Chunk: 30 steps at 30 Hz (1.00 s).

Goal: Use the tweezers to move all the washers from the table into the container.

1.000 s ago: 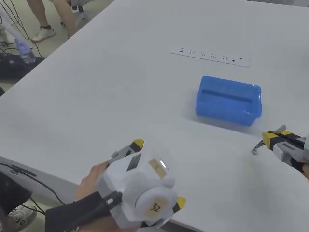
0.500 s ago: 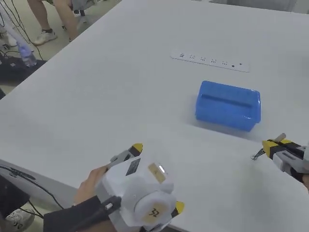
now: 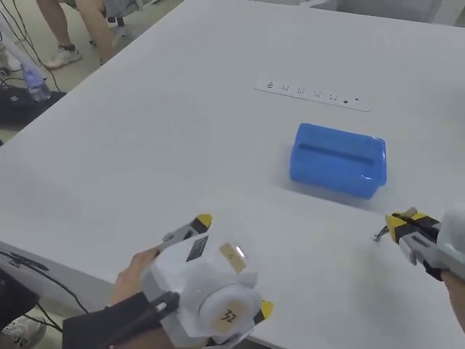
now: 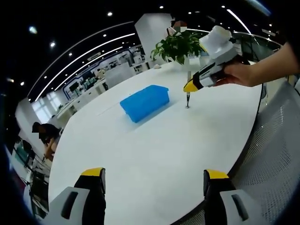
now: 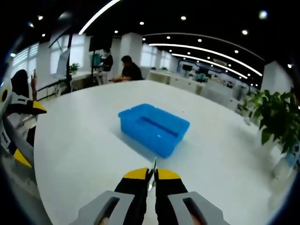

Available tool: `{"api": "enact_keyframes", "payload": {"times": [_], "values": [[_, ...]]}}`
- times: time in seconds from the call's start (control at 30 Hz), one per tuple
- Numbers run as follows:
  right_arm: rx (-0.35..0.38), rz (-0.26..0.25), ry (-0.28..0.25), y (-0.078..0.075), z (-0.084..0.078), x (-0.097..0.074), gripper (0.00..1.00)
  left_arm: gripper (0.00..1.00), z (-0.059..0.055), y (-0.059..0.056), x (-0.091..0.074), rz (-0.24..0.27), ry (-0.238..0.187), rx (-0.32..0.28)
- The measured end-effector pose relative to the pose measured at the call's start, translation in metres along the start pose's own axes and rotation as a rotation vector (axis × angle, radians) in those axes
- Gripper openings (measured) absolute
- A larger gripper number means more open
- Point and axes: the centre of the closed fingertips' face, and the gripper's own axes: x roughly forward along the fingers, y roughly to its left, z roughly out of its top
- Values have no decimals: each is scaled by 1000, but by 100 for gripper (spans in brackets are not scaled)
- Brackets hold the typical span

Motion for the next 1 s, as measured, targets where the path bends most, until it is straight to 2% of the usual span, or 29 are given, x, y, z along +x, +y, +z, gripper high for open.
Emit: {"api": "enact_keyframes", "payload": {"times": [0.1,0.17,0.3,0.4,0.6,0.73,0.9,1.0], "values": [[-15,5,18,-1,5,3,1,88,0,1,0,4,-3,-2],[-19,12,5,-1,11,2,1,88,0,1,0,5,-3,-2],[-7,34,-34,2,32,-4,1,88,0,2,-1,9,-2,-2],[-15,30,-59,2,43,-7,1,87,0,2,-1,9,0,-1],[-20,28,-135,-3,77,-9,1,87,-1,2,0,9,5,-3],[-19,16,-189,-18,103,1,1,87,-1,2,0,11,6,-3],[-28,-8,-190,-30,112,21,1,87,-2,3,-1,15,8,-4],[-19,-10,-172,-30,108,30,1,87,-2,4,-1,16,8,-7]]}}
